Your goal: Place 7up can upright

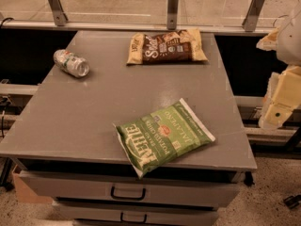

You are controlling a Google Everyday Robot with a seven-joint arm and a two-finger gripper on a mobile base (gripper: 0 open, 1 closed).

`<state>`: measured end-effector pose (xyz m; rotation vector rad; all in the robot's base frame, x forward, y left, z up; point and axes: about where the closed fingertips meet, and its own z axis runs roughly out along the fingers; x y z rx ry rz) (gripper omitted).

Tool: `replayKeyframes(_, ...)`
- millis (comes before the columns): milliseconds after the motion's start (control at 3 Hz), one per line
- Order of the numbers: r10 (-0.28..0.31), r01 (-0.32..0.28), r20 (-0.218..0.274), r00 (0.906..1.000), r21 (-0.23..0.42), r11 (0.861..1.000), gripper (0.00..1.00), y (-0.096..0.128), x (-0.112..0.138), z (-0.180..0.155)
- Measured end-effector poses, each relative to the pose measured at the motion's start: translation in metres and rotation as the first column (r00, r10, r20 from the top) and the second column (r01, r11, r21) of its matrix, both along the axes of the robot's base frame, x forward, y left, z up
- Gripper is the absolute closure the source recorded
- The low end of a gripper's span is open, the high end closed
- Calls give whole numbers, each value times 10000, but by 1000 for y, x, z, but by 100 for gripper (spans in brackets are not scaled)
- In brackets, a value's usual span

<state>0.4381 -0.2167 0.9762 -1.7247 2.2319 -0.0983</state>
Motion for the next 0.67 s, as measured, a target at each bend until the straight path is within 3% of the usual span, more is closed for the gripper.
replayKeyframes(667, 143, -148, 207, 9997, 227, 9996, 0, 14, 11, 2)
